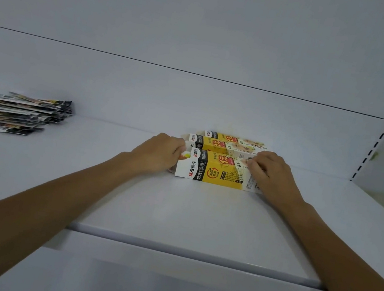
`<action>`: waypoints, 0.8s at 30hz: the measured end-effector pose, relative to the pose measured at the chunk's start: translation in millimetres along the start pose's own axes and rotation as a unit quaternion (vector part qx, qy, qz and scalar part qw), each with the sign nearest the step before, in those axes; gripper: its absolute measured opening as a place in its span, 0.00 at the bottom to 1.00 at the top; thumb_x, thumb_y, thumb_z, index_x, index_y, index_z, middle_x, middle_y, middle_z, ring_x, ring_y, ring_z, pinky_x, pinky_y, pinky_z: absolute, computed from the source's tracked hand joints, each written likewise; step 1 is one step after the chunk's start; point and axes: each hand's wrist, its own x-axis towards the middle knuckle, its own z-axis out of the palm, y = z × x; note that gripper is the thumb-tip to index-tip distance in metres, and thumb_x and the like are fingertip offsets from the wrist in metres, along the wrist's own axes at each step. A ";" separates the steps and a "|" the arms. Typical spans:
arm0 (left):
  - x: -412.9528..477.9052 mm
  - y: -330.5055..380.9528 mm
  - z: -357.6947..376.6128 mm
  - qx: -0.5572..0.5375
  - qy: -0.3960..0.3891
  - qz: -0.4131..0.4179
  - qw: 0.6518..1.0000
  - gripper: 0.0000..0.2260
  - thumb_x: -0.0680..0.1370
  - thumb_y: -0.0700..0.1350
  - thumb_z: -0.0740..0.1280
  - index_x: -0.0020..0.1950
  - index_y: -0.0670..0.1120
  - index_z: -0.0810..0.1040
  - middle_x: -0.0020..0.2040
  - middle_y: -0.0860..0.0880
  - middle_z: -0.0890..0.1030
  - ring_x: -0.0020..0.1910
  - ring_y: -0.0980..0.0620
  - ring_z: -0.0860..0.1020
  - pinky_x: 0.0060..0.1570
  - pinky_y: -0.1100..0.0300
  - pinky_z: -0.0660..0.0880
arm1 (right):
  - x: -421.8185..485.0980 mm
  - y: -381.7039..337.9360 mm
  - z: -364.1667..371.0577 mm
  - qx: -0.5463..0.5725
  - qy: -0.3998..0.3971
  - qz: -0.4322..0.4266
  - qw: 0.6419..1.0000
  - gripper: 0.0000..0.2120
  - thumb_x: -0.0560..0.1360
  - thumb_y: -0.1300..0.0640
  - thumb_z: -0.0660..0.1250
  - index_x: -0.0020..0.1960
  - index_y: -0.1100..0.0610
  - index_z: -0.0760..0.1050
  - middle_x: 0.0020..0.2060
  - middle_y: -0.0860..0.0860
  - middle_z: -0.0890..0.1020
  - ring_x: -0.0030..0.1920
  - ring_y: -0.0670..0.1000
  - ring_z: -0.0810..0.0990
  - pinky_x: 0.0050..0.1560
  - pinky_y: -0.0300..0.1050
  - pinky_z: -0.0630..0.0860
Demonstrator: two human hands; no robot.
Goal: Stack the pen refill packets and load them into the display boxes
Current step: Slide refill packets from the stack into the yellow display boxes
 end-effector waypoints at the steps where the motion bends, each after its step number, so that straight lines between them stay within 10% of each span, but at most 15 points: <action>1: 2.5 0.6 -4.9 0.011 -0.009 0.008 1.000 0.10 0.81 0.42 0.54 0.40 0.46 0.69 0.40 0.46 0.75 0.40 0.46 0.73 0.38 0.57 0.67 | -0.2 0.4 -0.6 0.003 -0.003 0.001 1.000 0.21 0.73 0.44 0.52 0.46 0.54 0.79 0.48 0.46 0.75 0.51 0.47 0.71 0.44 0.32 0.62; 9: 4.9 -9.4 -7.9 -0.075 -0.006 0.021 0.997 0.18 0.79 0.37 0.57 0.30 0.50 0.67 0.30 0.56 0.71 0.29 0.58 0.67 0.29 0.69 0.63 | -3.7 -2.9 -3.3 0.037 -0.007 0.005 0.999 0.16 0.73 0.46 0.54 0.43 0.52 0.78 0.48 0.46 0.76 0.52 0.47 0.71 0.50 0.38 0.63; 17: 5.5 -7.9 7.2 -0.076 0.031 -0.001 0.997 0.15 0.79 0.39 0.56 0.31 0.48 0.66 0.32 0.52 0.73 0.31 0.53 0.68 0.31 0.59 0.61 | -3.1 -10.3 -4.1 0.017 0.006 0.017 1.000 0.13 0.78 0.55 0.60 0.42 0.61 0.80 0.45 0.49 0.76 0.47 0.47 0.71 0.42 0.27 0.64; 24: 11.8 3.0 6.0 -0.059 0.009 0.007 0.998 0.15 0.80 0.40 0.55 0.32 0.47 0.65 0.36 0.45 0.75 0.36 0.46 0.71 0.34 0.57 0.65 | 0.7 -10.5 1.8 0.008 0.011 0.014 1.000 0.25 0.74 0.45 0.55 0.41 0.67 0.76 0.43 0.56 0.78 0.45 0.53 0.73 0.44 0.41 0.67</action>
